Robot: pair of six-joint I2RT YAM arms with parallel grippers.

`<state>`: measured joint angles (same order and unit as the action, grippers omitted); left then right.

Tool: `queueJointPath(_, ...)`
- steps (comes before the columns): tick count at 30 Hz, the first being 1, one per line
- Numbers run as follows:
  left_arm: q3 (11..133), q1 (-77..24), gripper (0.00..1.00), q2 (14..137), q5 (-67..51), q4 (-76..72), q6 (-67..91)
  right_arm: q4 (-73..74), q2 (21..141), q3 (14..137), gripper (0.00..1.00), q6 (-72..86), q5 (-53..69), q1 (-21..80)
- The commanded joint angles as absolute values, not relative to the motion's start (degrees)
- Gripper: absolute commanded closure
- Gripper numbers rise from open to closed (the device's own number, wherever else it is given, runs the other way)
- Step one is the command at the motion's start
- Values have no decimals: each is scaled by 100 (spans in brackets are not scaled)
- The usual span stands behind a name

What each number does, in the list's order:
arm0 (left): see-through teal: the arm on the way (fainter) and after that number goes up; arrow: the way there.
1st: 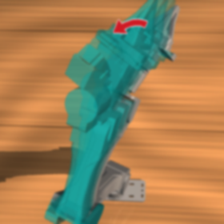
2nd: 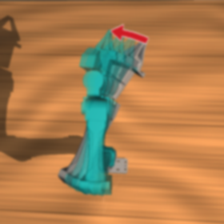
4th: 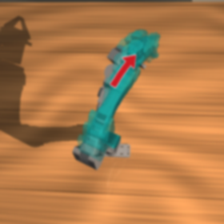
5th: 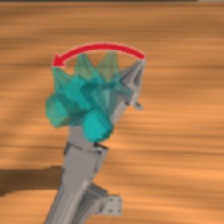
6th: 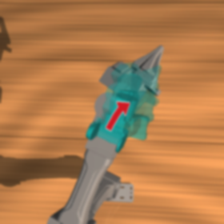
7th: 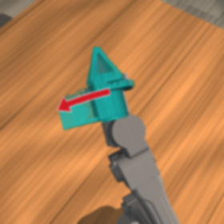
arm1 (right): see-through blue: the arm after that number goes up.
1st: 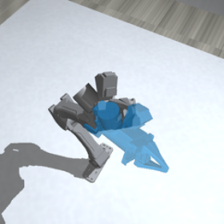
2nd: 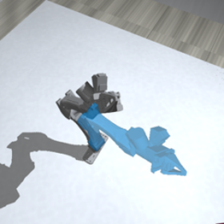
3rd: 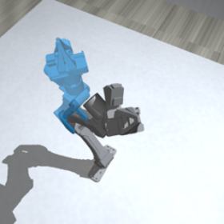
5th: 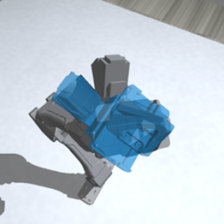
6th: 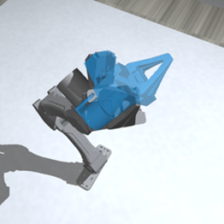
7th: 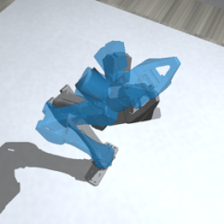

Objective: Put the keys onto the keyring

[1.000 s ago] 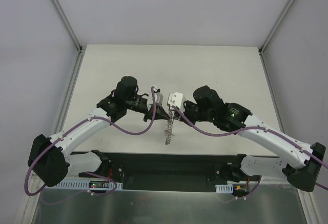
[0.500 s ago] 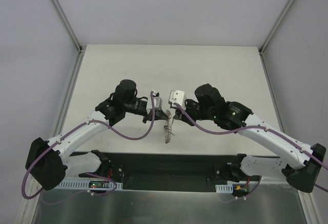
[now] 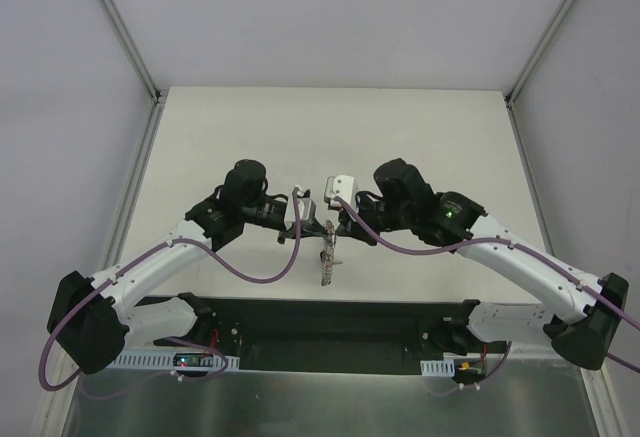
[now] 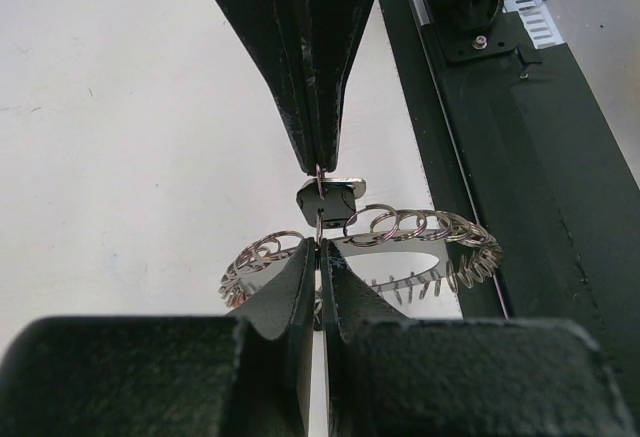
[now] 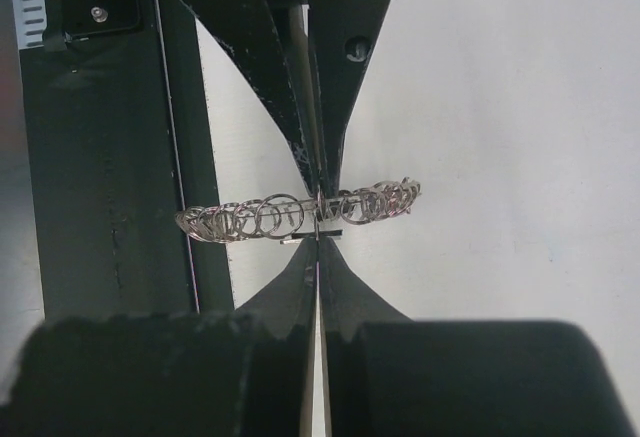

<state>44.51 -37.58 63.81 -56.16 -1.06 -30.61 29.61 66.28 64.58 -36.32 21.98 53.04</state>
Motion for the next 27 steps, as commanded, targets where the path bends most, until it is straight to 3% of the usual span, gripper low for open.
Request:
queueJointPath(1,4474,-3815,100,6152,-5730,-396,-3305,3137,6697,6750,99,-3814,2408,5265)
queueJointPath(27,4544,-3841,100,6161,-5871,-396,-3252,3041,6767,6724,99,-3779,2100,5282)
